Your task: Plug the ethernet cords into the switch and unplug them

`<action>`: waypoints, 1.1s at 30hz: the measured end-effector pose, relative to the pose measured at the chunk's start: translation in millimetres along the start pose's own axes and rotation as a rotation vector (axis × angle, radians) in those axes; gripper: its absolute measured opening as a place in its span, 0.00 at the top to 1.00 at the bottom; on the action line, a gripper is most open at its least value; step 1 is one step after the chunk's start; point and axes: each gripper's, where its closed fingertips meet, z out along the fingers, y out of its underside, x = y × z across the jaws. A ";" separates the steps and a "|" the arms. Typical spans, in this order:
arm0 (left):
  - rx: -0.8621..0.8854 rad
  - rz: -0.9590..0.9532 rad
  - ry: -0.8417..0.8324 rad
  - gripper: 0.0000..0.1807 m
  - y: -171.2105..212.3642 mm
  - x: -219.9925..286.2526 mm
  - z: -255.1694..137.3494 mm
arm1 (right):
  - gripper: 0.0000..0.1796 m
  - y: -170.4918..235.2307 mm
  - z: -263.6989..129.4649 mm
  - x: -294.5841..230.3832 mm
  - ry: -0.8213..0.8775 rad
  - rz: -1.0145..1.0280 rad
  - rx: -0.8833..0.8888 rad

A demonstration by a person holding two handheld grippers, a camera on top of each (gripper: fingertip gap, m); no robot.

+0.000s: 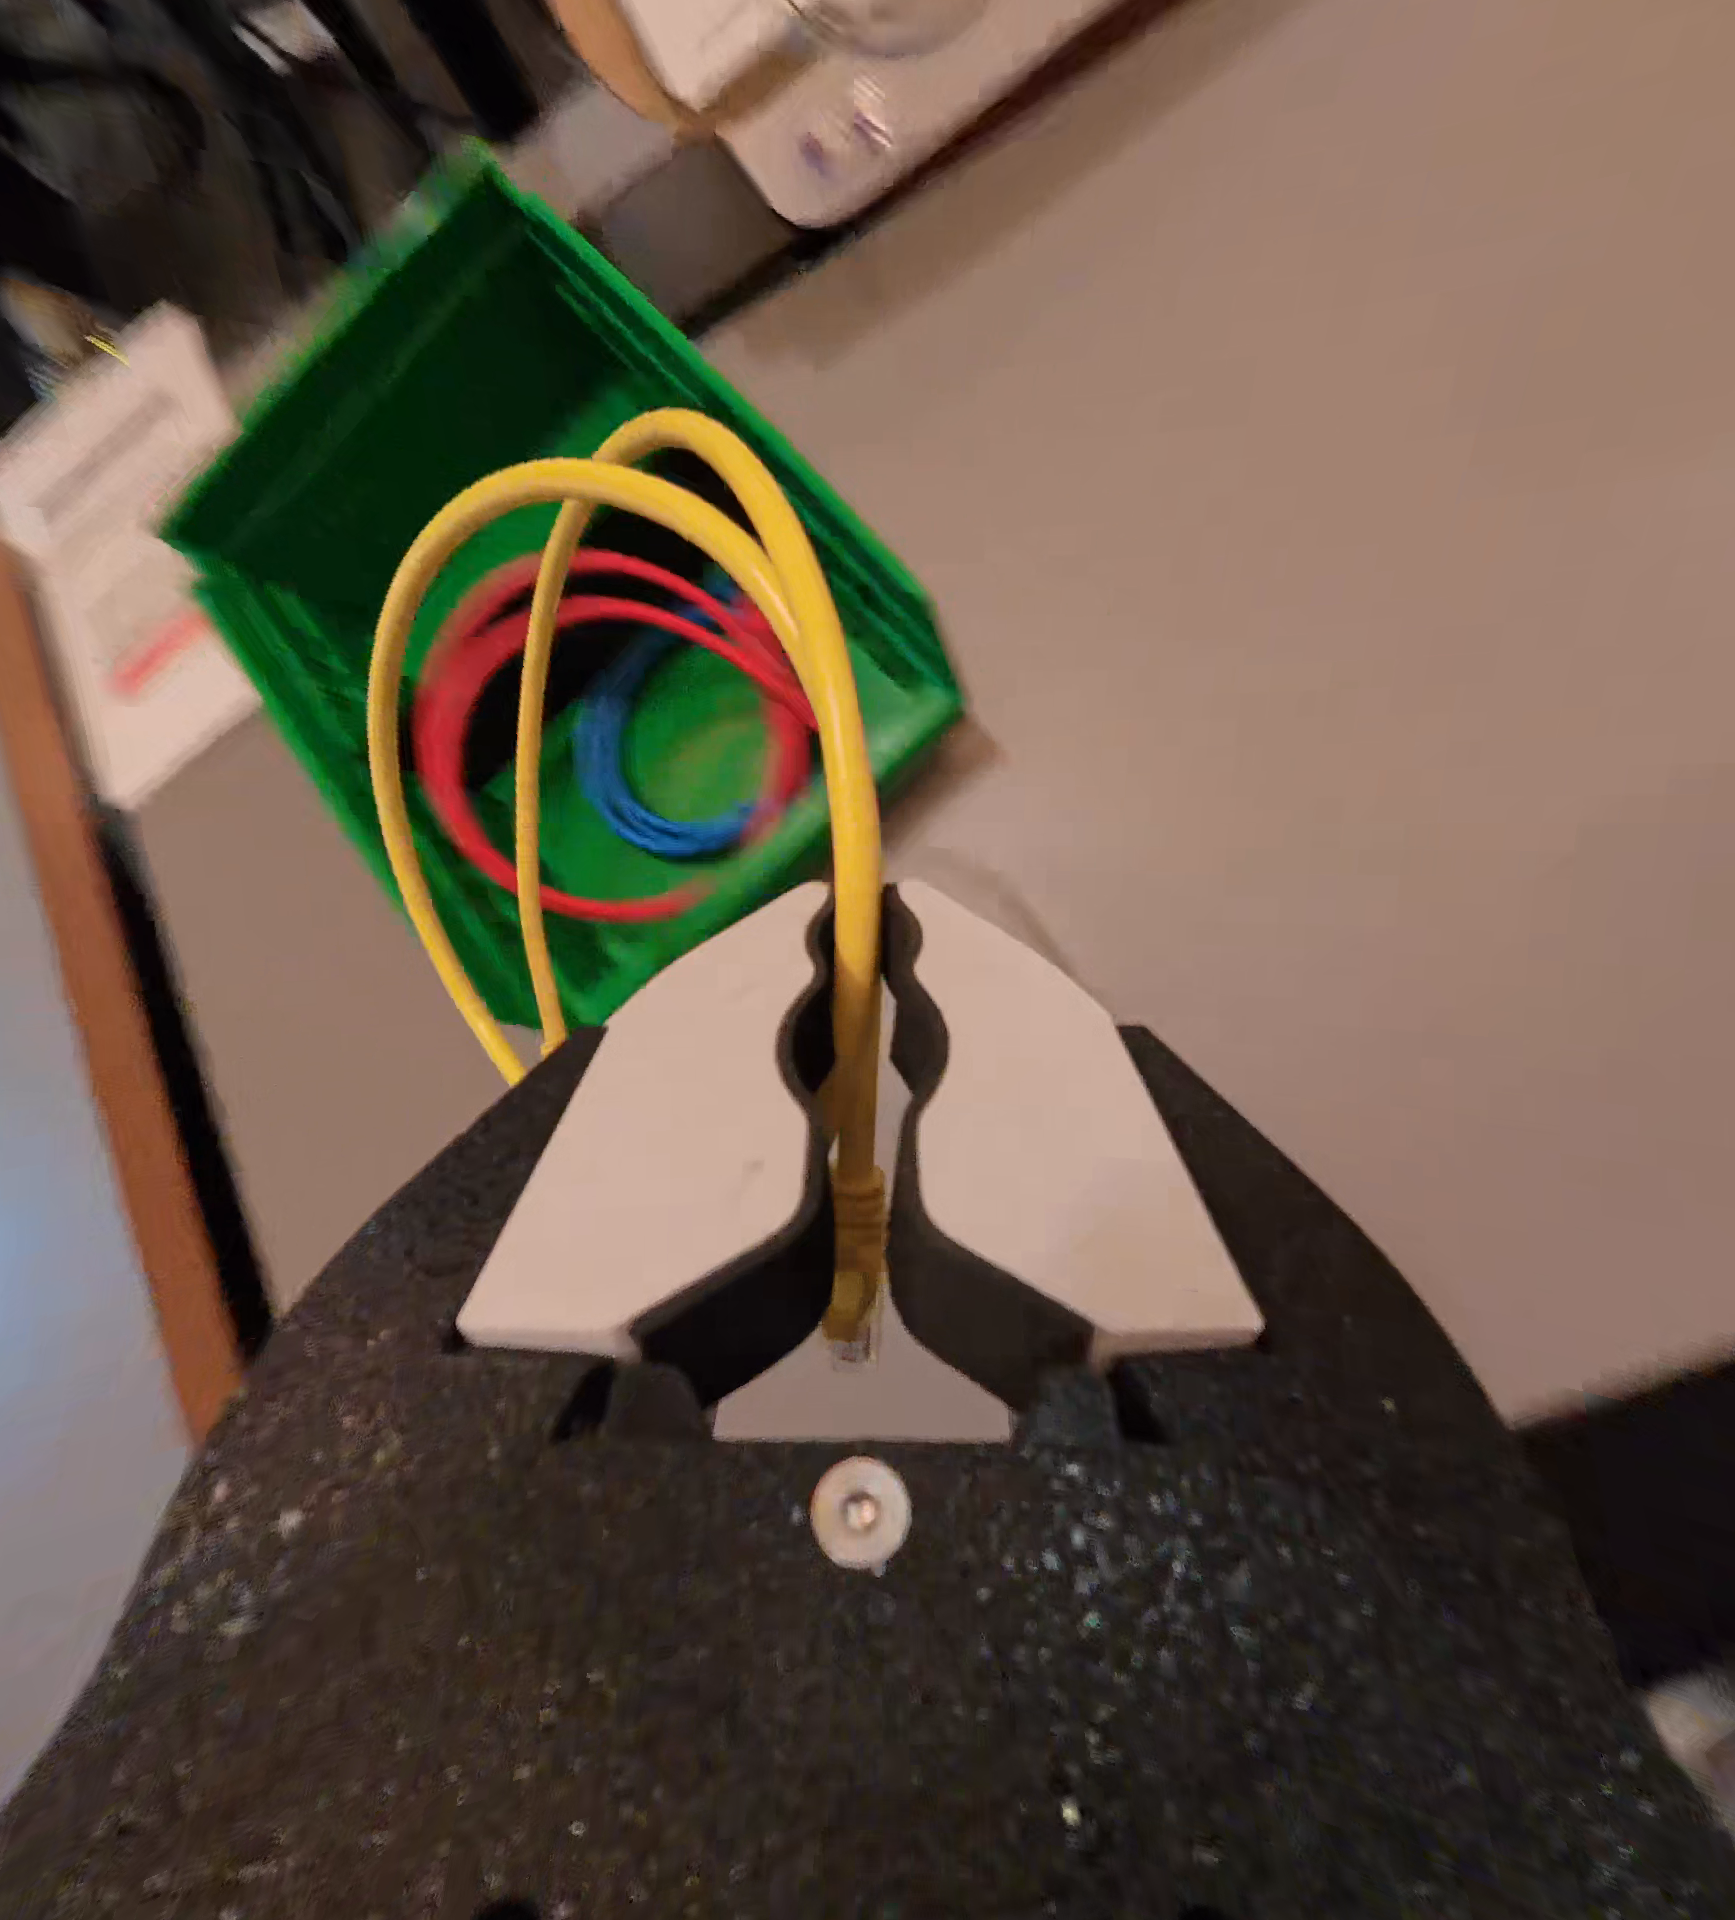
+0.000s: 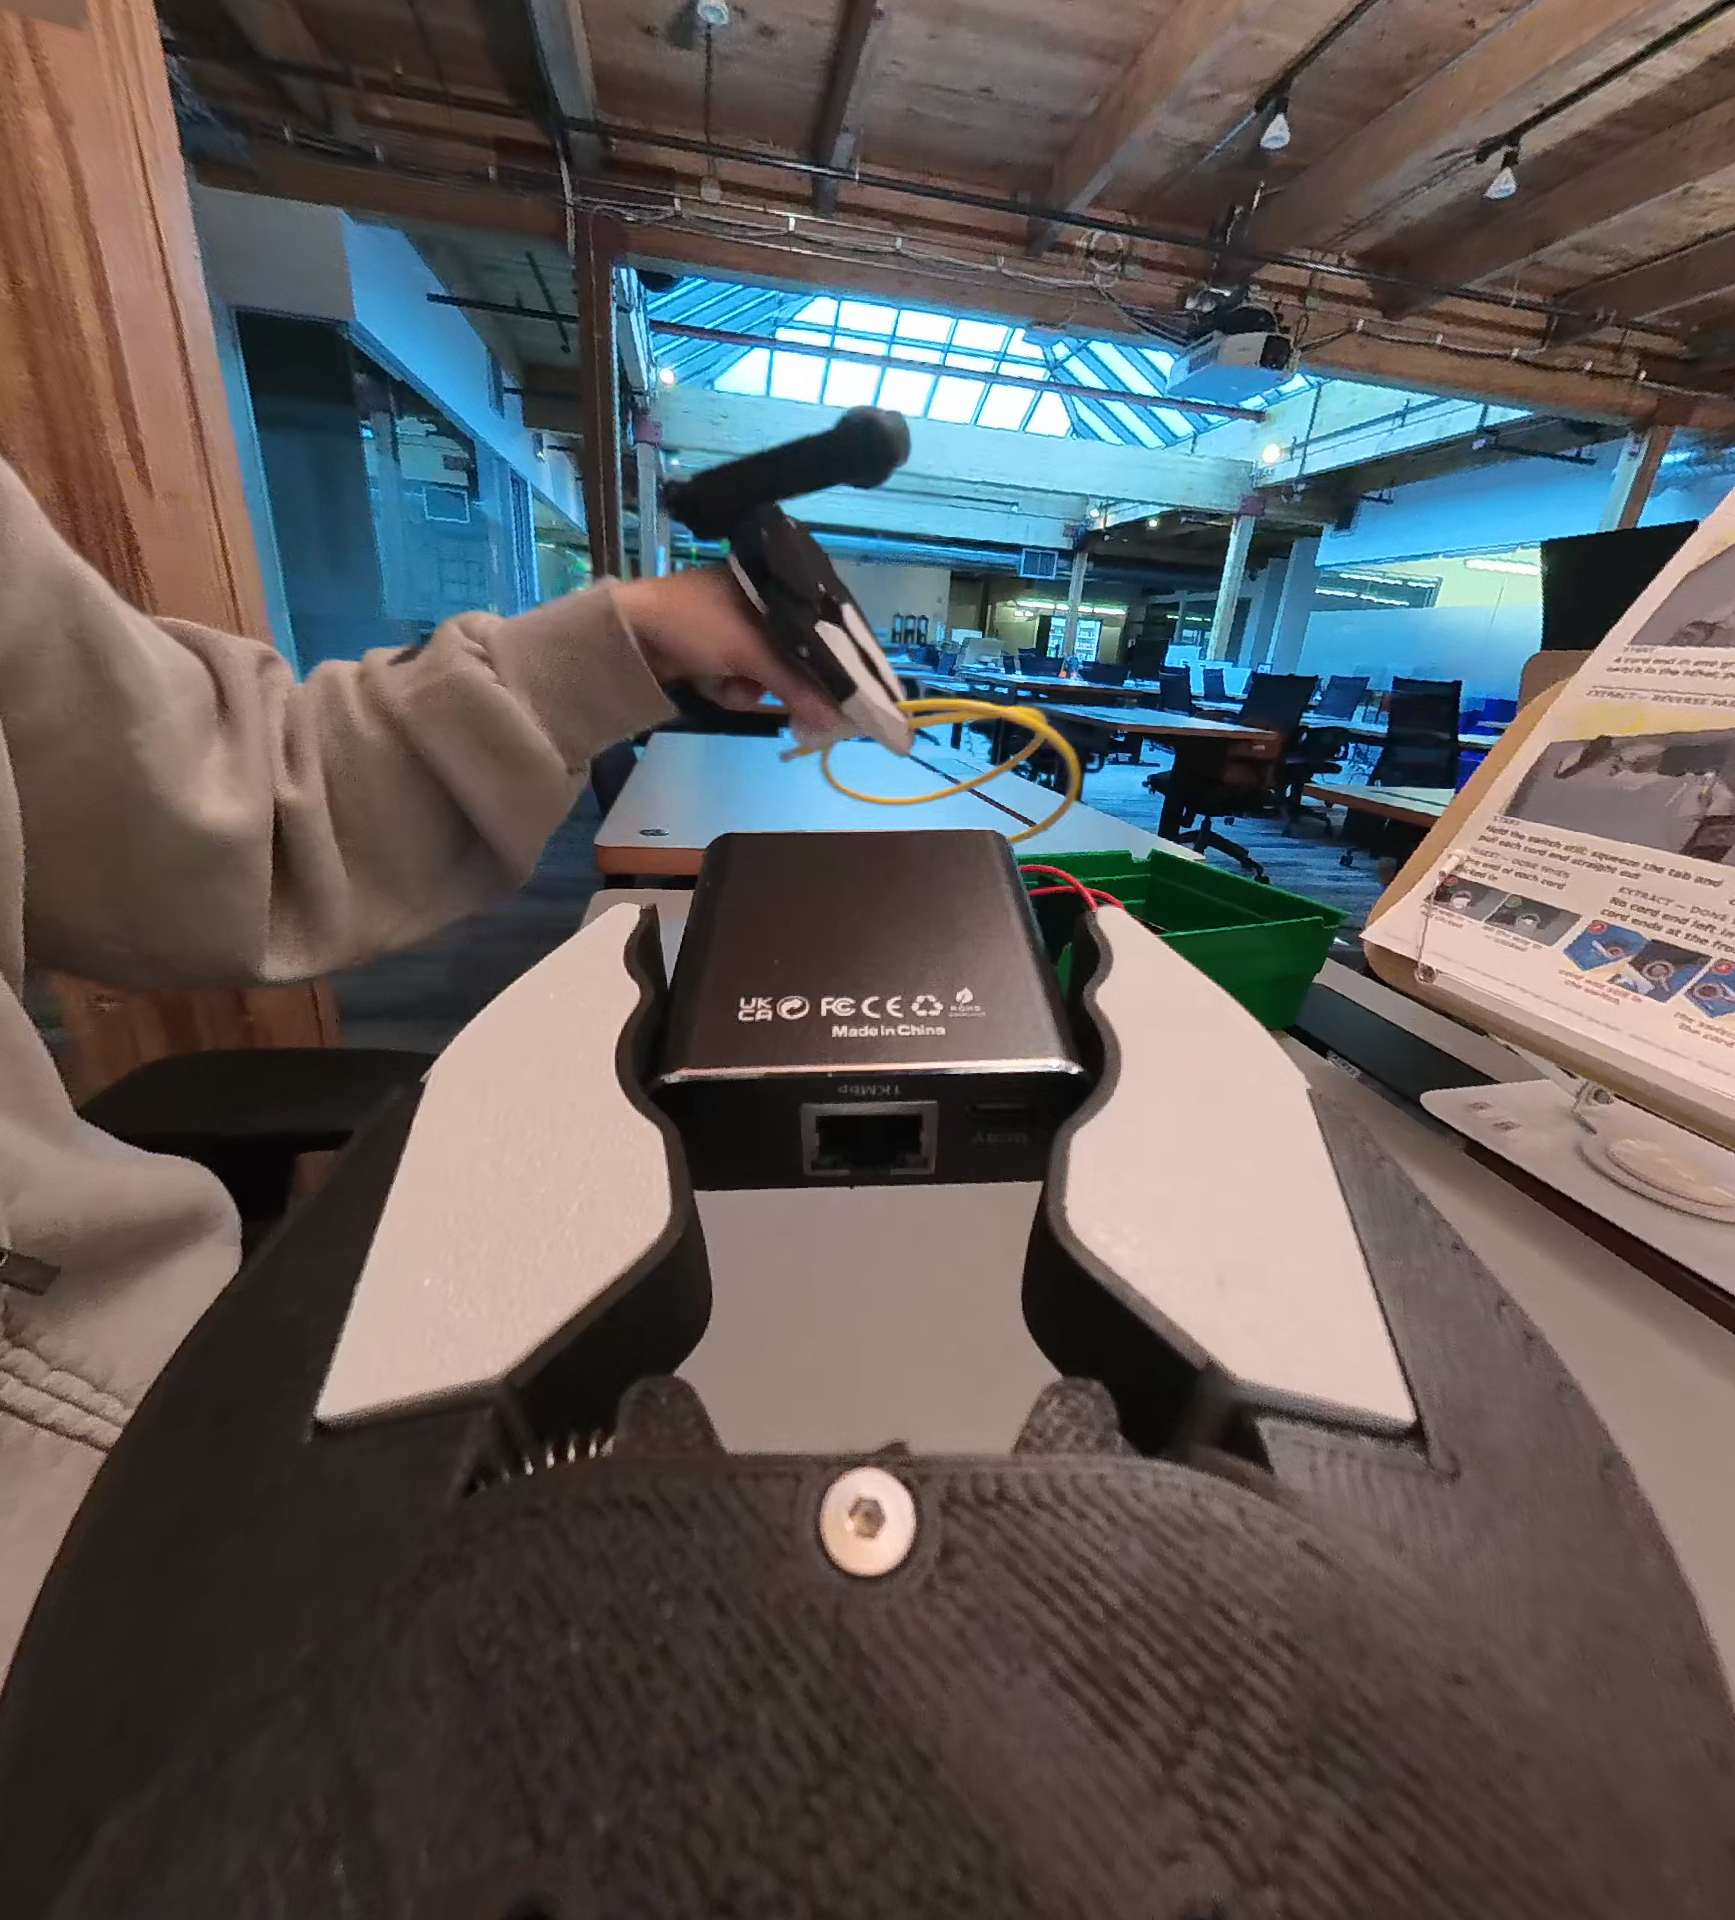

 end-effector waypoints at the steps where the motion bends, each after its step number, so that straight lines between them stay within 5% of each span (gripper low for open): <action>1: -0.034 -0.027 0.065 0.97 4.2 21.3 -10.2 | 0.58 -1.2 0.0 -0.4 -0.001 -0.001 0.003; 6: -0.027 -0.033 0.331 0.97 8.3 119.7 -23.4 | 0.58 -4.8 2.2 -5.9 -0.025 -0.011 0.009; 16: 0.062 -0.168 0.705 0.96 -28.0 256.9 56.3 | 0.58 -14.6 -5.6 -7.3 -0.007 -0.046 0.018; 18: 0.105 -0.202 0.824 0.82 -42.9 286.4 52.3 | 0.58 -17.0 -9.5 -6.2 -0.003 -0.046 0.022; 24: 0.015 -0.160 1.299 0.82 -37.6 352.5 1.2 | 0.58 -20.9 -22.3 2.4 0.033 -0.044 0.045; 33: 0.113 0.087 0.899 0.75 -13.7 284.6 20.7 | 0.58 -20.7 -27.9 6.6 0.045 -0.040 0.046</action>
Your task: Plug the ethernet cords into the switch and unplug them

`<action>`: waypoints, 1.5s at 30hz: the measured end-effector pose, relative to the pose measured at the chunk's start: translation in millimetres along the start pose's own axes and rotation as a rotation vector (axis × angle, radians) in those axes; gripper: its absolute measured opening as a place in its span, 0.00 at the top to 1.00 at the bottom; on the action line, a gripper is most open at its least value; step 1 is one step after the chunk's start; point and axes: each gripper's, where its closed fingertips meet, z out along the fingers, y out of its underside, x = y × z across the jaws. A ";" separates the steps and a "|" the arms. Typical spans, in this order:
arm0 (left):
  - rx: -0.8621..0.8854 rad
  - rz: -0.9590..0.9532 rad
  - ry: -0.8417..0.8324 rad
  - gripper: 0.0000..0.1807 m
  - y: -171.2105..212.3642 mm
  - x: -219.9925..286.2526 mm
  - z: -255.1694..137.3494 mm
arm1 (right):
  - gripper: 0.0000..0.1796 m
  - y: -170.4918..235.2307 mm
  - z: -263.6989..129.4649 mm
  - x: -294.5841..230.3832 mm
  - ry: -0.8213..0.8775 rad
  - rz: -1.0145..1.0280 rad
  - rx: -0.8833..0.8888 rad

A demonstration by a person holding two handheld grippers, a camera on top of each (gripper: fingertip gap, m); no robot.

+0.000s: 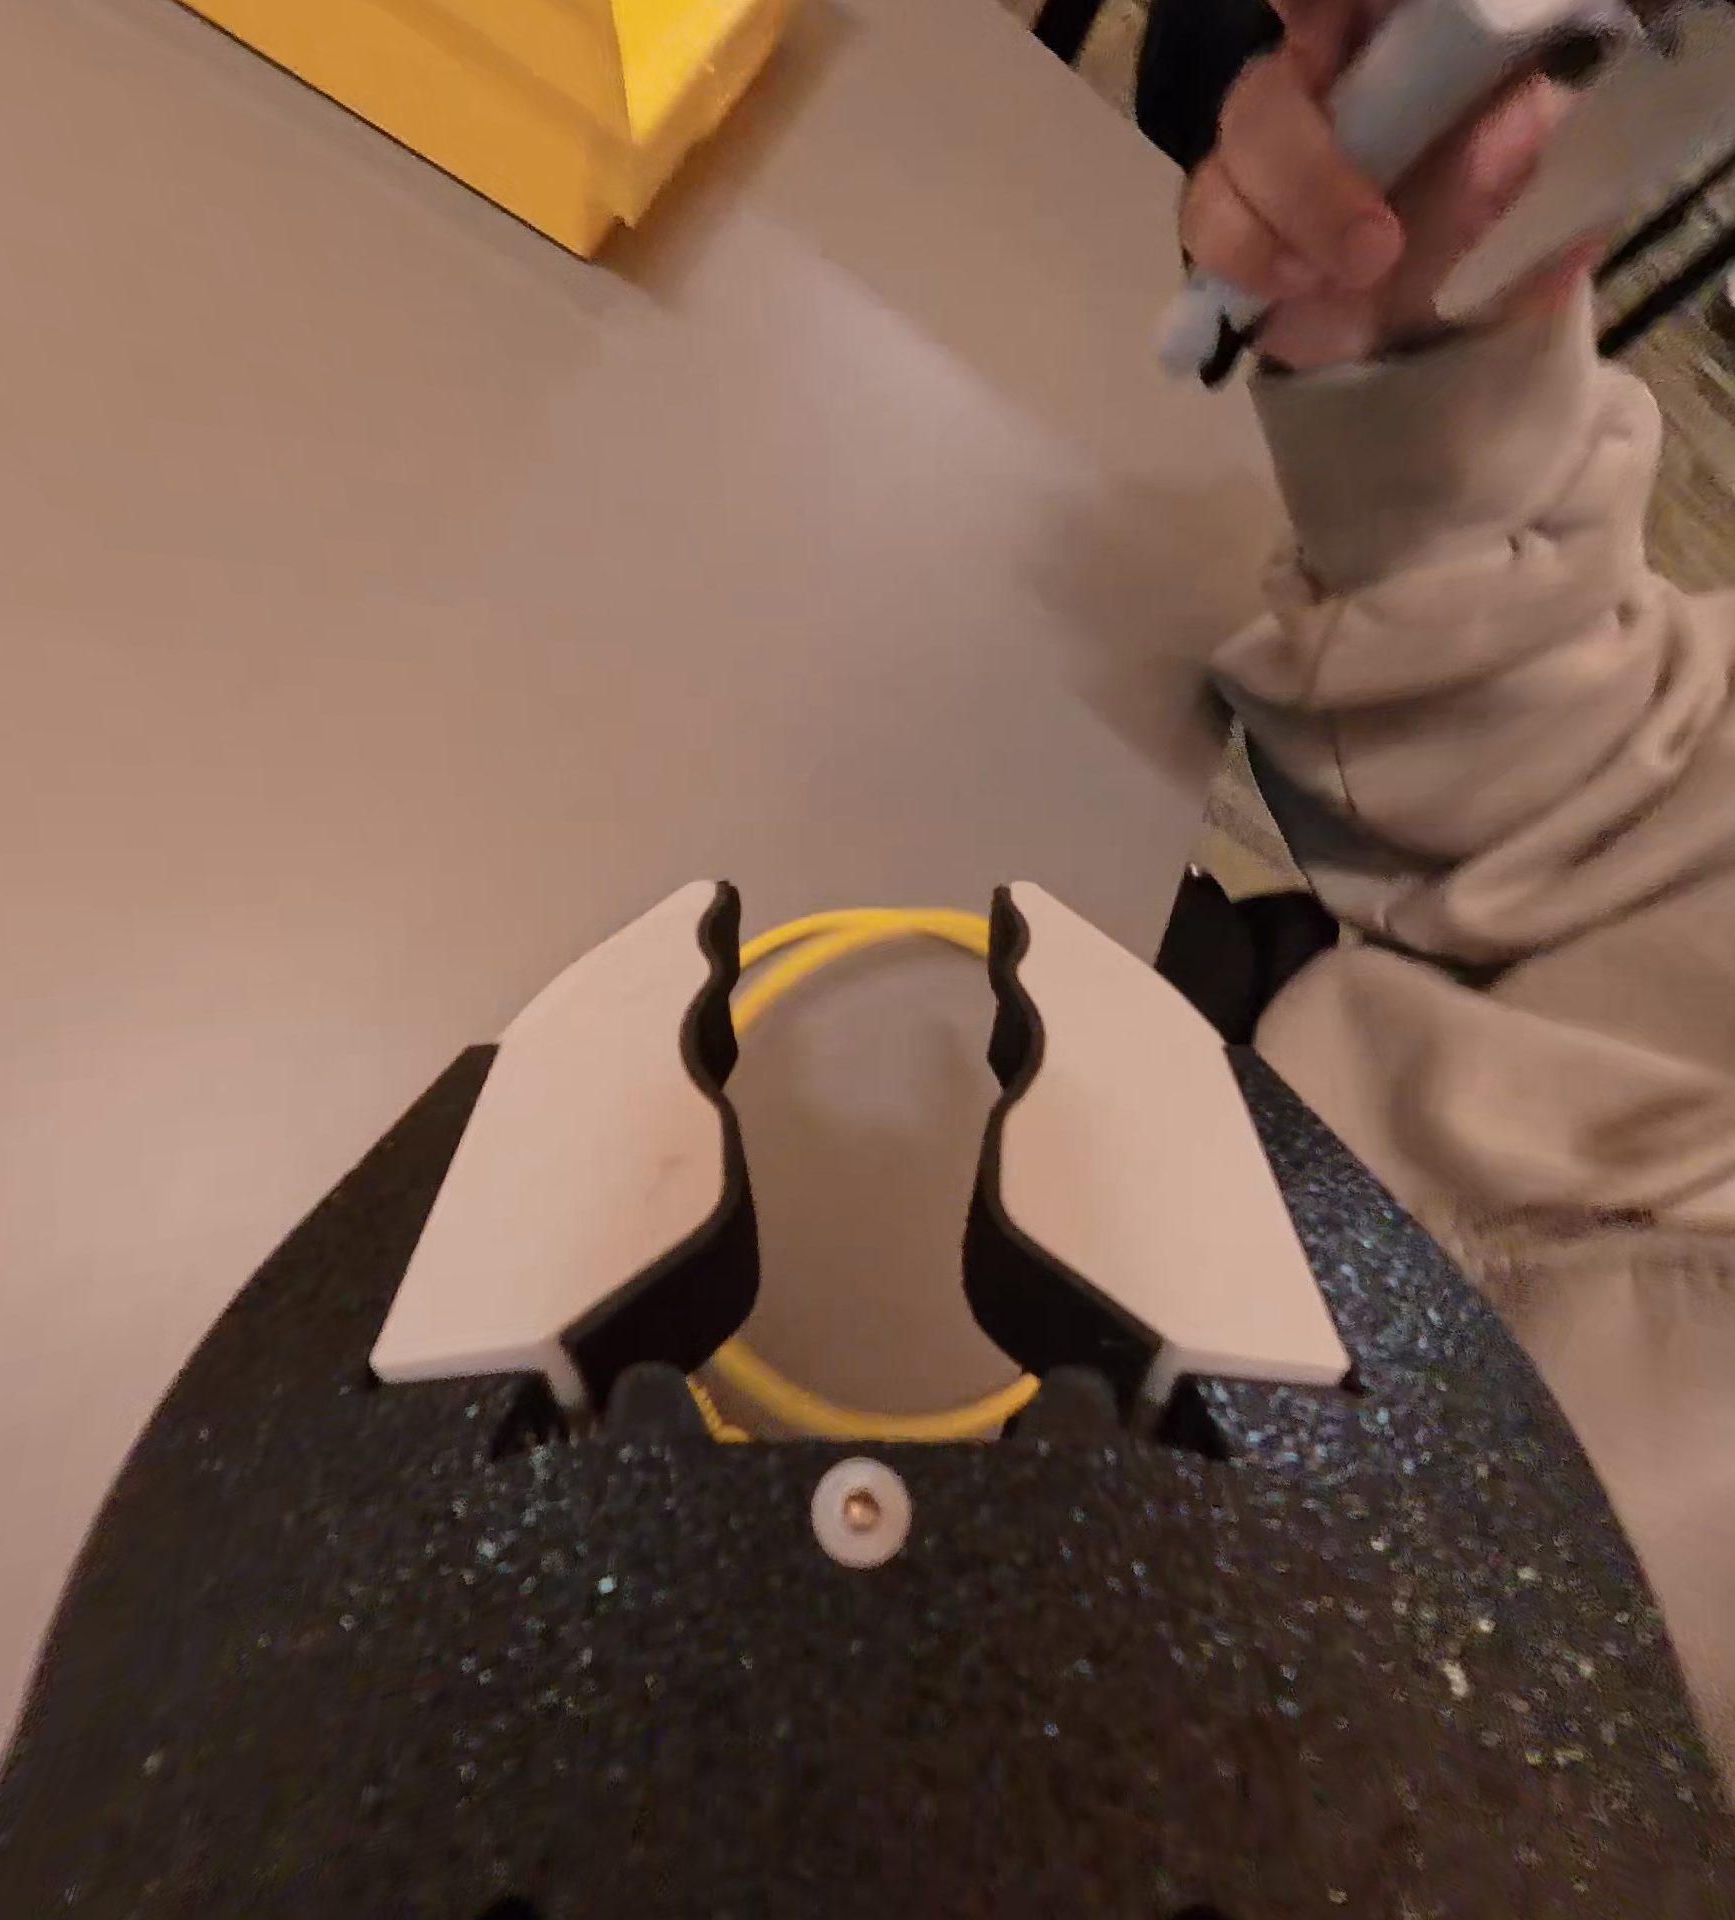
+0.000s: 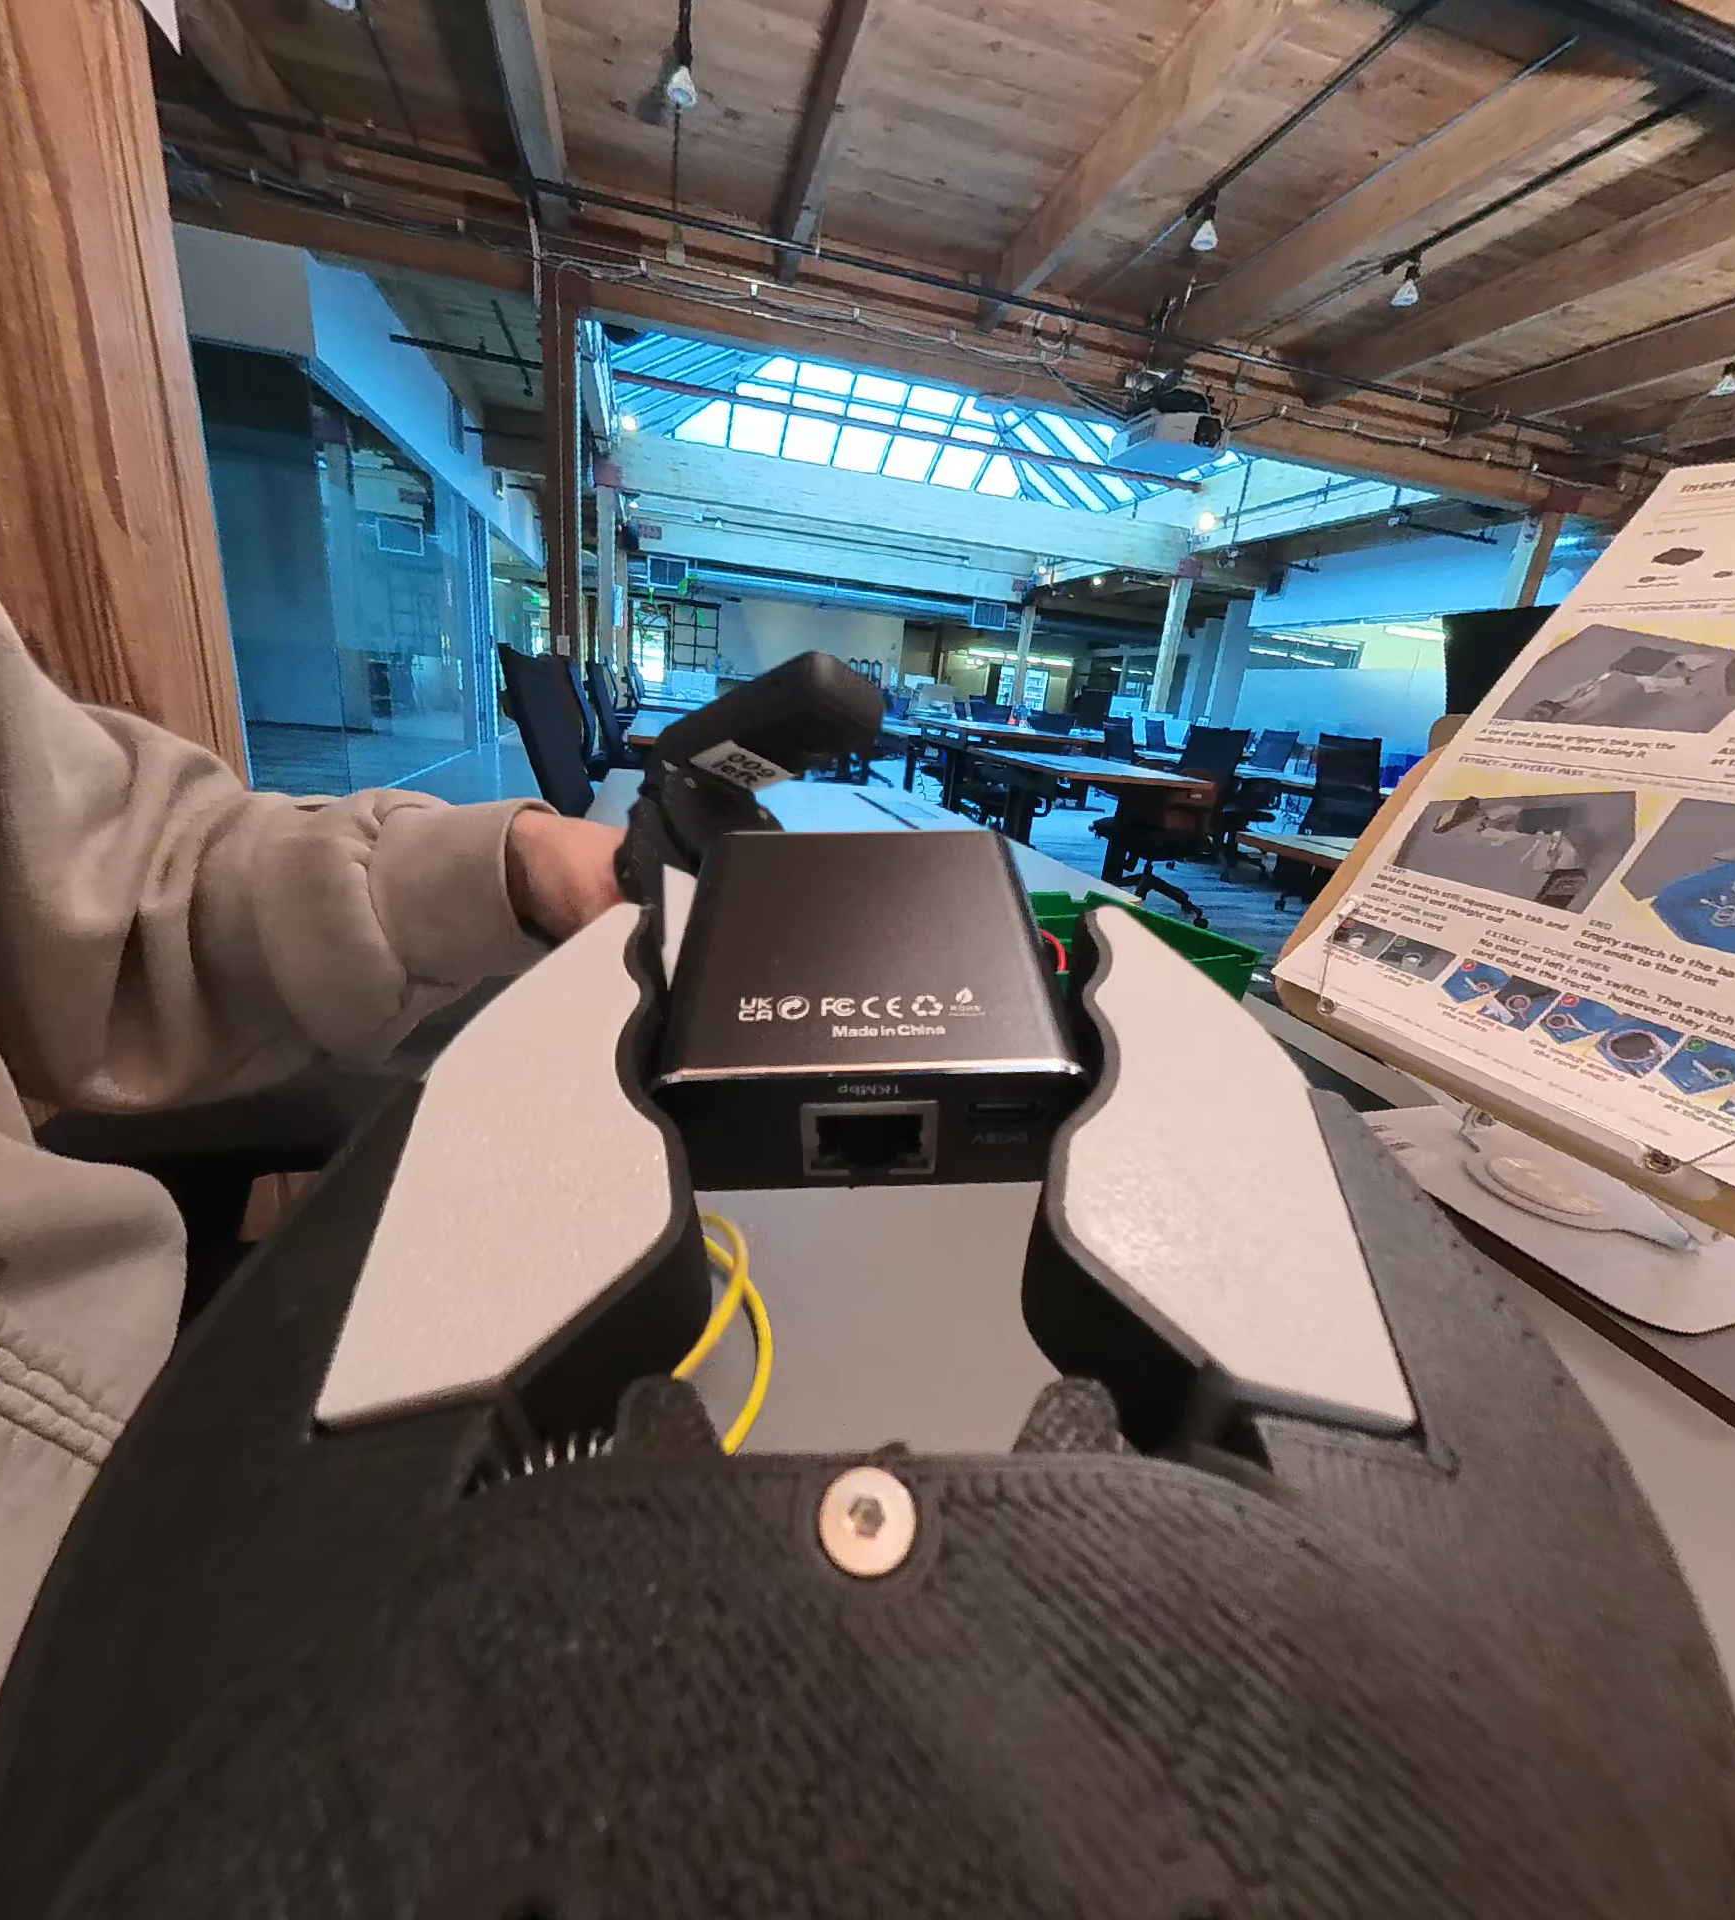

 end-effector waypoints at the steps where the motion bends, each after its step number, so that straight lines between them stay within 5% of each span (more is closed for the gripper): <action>1: -0.024 0.031 0.025 0.74 9.5 2.8 -5.2 | 0.58 0.5 0.3 -0.3 0.000 -0.003 -0.004; 5: -0.236 0.253 0.026 0.75 76.4 7.8 -12.3 | 0.58 0.9 1.6 -1.3 -0.006 -0.002 -0.006; 9: -0.410 0.528 -0.170 0.75 127.4 -19.0 -6.6 | 0.58 2.2 4.4 -2.5 -0.020 0.008 -0.002; 11: -0.436 0.486 -0.302 0.75 127.2 -42.6 1.7 | 0.58 5.0 6.9 -2.0 -0.022 0.016 -0.007; 14: -0.325 0.378 -0.193 0.73 105.4 -34.7 35.8 | 0.58 9.0 11.2 -2.4 -0.028 0.022 -0.014; 16: -0.360 0.390 -0.280 0.94 98.1 -58.1 49.5 | 0.58 9.9 13.6 -4.2 -0.036 0.023 -0.020; 19: -0.336 0.361 -0.305 0.97 80.6 -82.2 59.2 | 0.58 10.2 14.0 -6.4 -0.035 0.008 -0.033; 22: -0.298 0.268 -0.544 0.97 62.1 -142.3 44.0 | 0.58 8.5 11.4 -5.7 -0.030 0.004 -0.031; 25: -0.254 -0.040 -0.742 0.97 69.6 -193.0 7.6 | 0.58 7.8 8.0 -3.4 -0.018 0.005 -0.029; 29: -0.134 -0.270 -0.626 0.94 83.3 -191.2 -9.3 | 0.58 7.9 3.9 -1.2 -0.010 -0.004 -0.038; 33: -0.152 -0.005 -0.538 0.94 82.4 -162.2 -29.7 | 0.58 9.8 1.0 2.8 -0.002 0.007 -0.036; 36: -0.357 0.178 -0.504 0.95 111.5 -151.4 -39.9 | 0.58 10.9 0.3 4.6 0.001 0.014 -0.032; 45: -0.424 0.267 -0.125 0.97 111.4 -35.3 31.5 | 0.58 8.8 -4.5 7.2 0.015 0.008 -0.032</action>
